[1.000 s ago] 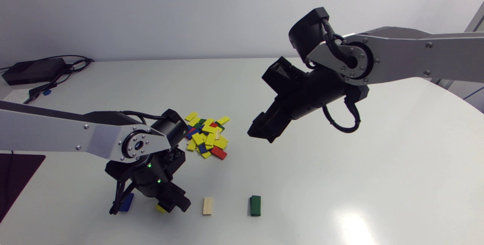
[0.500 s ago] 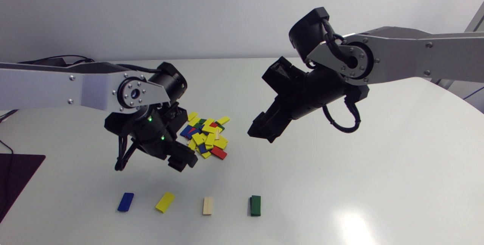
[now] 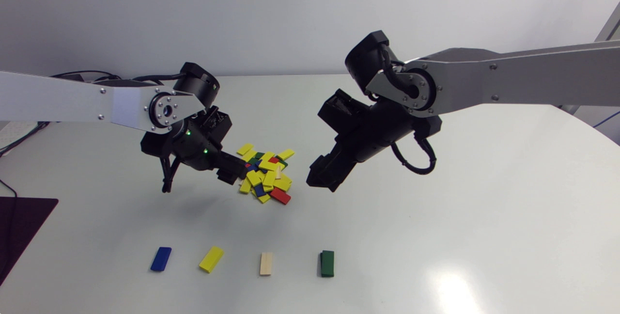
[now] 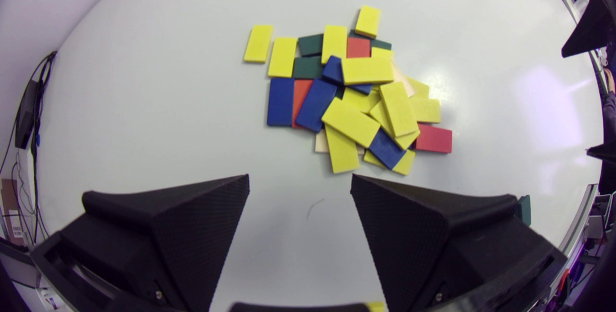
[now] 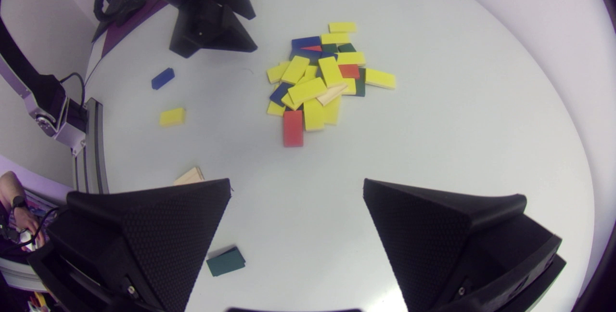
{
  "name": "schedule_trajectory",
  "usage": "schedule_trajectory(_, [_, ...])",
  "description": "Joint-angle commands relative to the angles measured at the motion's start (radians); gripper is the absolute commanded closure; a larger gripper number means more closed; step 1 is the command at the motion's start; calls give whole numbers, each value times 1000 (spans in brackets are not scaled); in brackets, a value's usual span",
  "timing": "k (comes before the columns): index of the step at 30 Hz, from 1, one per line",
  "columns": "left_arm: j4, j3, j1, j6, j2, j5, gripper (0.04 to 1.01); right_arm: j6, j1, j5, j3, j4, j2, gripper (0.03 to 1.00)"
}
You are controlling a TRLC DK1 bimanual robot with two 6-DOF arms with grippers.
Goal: Take domino bricks one by one from the mixed stack on the table and place each onto the existing stack of the same color.
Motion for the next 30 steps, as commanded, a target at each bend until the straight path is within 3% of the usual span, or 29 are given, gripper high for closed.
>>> schedule_trajectory(1, [31,-14,-11,79,45,21,284,-25,7,-4,33,-7,14,69])
schedule_trajectory(5, [90,-17,-9,230,79,66,284,-37,1,-4,22,-18,3,69])
schedule_trajectory(9, [83,-23,-3,362,97,121,270,-49,-16,-4,-3,-18,-17,69])
schedule_trajectory(18, [75,-13,22,588,108,176,152,-66,-34,-7,-27,-18,-21,67])
schedule_trajectory(23, [77,27,29,641,154,190,138,-74,-45,-8,-30,-18,-21,69])
schedule_trajectory(30, [60,96,29,646,197,212,125,-78,-57,-11,-29,-16,-17,69])
